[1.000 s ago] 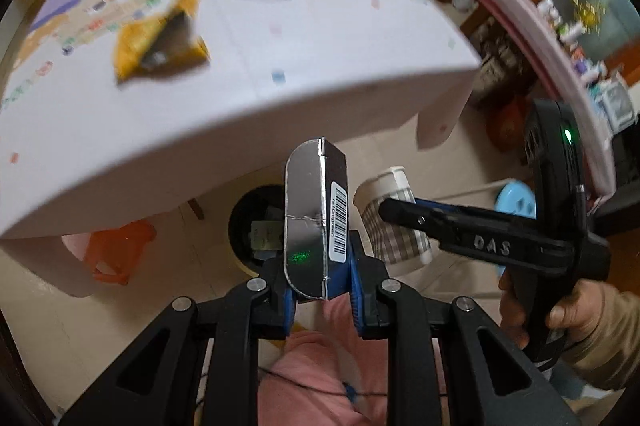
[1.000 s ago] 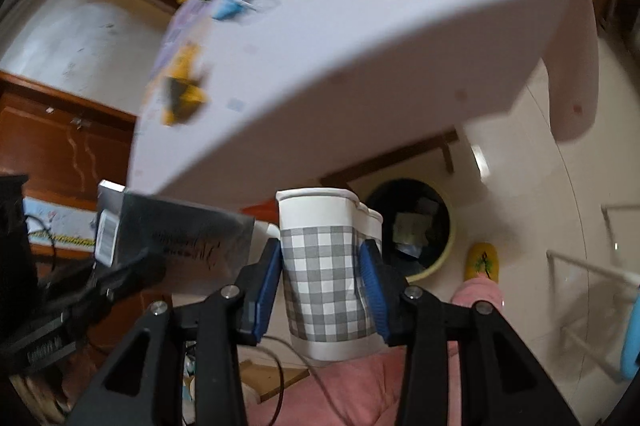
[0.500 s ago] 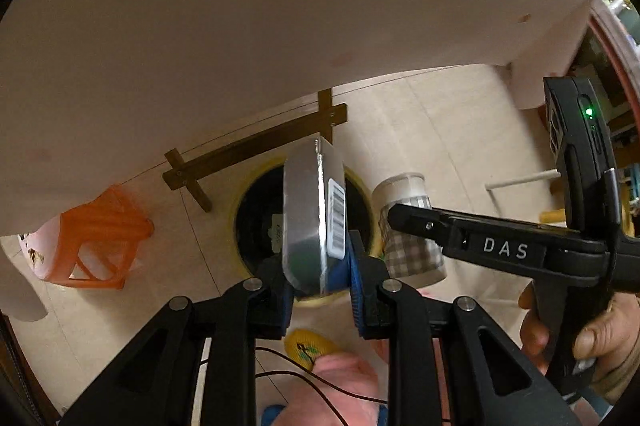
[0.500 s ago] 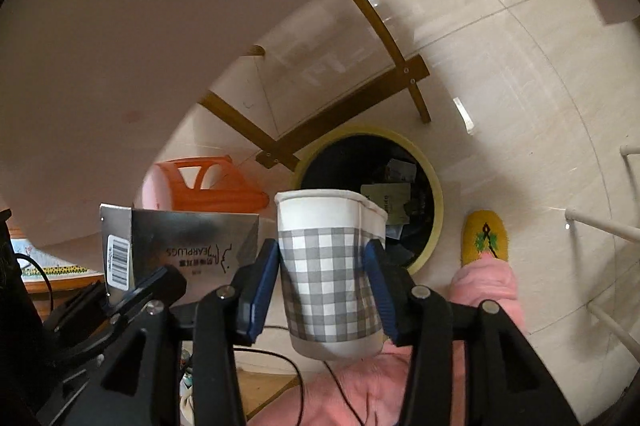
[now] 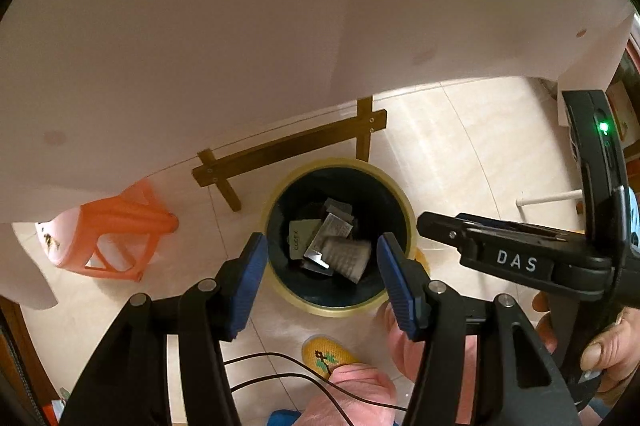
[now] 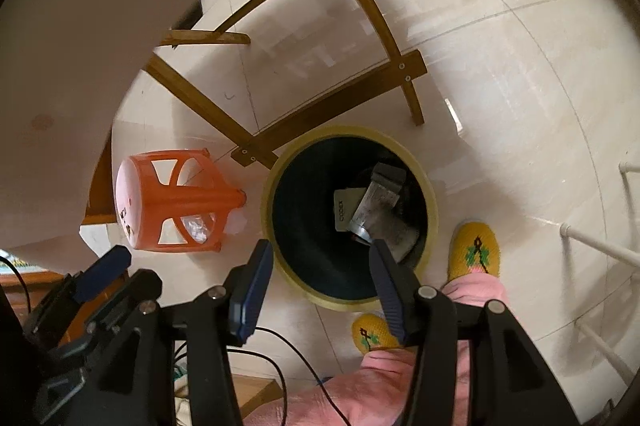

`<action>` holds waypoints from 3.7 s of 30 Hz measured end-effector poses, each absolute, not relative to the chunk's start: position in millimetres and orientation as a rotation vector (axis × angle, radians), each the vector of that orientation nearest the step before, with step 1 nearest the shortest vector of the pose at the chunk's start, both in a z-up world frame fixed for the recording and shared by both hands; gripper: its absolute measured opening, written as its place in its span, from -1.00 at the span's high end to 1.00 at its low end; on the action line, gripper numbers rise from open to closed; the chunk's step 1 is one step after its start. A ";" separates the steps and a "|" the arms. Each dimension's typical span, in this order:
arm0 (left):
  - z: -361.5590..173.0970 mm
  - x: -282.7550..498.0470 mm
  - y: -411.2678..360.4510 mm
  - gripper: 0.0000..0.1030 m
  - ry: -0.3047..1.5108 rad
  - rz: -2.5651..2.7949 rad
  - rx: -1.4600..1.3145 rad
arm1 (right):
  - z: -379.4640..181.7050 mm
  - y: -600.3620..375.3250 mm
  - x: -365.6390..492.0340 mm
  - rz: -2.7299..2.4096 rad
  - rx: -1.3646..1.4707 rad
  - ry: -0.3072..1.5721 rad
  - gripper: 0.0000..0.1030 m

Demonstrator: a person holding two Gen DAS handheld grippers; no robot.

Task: Collect trash
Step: 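Raise both tools back over the table, then grasp the yellow snack wrapper with the left tool while the right tool grasps the blue mask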

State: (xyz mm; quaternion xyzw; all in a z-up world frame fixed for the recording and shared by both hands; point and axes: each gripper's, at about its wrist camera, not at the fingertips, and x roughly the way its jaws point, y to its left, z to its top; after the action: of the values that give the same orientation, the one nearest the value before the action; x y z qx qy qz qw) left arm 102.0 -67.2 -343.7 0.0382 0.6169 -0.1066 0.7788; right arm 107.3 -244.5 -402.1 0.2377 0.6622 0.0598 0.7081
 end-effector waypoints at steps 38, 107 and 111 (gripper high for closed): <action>4.0 113.7 40.4 -0.27 0.983 -0.130 -0.236 | -31.5 -211.4 110.4 0.267 0.149 1.034 0.02; -169.7 276.8 24.8 -0.35 1.334 0.287 -0.327 | -147.3 -154.9 351.2 0.550 -0.096 1.173 0.81; -165.3 275.9 27.4 0.12 1.327 0.257 -0.337 | -147.3 -152.1 352.0 0.539 -0.107 1.186 0.83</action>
State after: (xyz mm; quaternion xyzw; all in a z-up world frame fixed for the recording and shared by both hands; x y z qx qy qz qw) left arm 275.9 27.4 -165.3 -0.1551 0.6112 0.1184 0.7671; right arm 352.0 -152.1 -147.3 -0.0498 0.5515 0.2509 0.7940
